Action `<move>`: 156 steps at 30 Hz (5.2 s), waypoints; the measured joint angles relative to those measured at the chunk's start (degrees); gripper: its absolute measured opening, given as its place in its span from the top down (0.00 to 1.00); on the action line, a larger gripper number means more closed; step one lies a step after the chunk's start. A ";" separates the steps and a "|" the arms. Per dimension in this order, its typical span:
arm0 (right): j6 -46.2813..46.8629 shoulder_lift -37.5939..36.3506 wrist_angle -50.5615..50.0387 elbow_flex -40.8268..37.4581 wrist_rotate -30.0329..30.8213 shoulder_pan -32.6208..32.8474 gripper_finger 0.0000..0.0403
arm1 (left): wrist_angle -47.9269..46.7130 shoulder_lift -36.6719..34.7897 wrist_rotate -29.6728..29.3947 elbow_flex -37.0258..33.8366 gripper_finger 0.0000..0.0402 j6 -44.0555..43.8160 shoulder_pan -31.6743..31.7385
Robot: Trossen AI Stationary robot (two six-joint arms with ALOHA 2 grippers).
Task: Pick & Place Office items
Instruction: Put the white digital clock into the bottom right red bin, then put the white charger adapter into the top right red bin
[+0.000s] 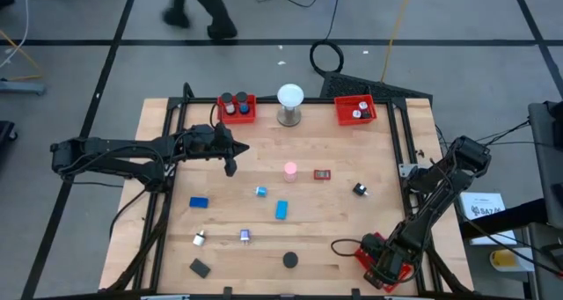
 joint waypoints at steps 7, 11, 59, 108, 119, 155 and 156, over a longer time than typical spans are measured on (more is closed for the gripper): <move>-0.31 -0.76 -1.26 0.00 0.36 -0.11 0.82 | 0.00 0.00 -0.40 0.01 0.97 -0.28 0.00; -1.81 -0.79 -2.49 0.00 0.57 -0.11 0.89 | 0.00 0.00 -0.44 -0.01 0.99 -0.46 0.00; -22.05 -21.08 -22.57 0.44 38.09 -9.56 1.00 | 4.56 0.63 -1.28 0.05 0.98 -10.22 -0.48; -85.53 -32.61 33.66 -26.97 15.44 -65.05 1.00 | -3.84 0.61 -16.26 7.90 0.99 -28.77 -10.75; -83.54 -32.61 33.69 -26.97 18.04 -65.02 1.00 | -27.97 0.61 -13.93 15.44 0.99 -32.54 -12.26; -84.00 -32.59 33.71 -26.97 18.52 -65.02 1.00 | -45.44 0.61 -9.78 19.05 0.99 -47.25 -19.69; -84.00 -32.59 33.71 -26.97 18.53 -65.02 1.00 | -45.44 0.61 -9.78 19.05 0.99 -47.27 -19.69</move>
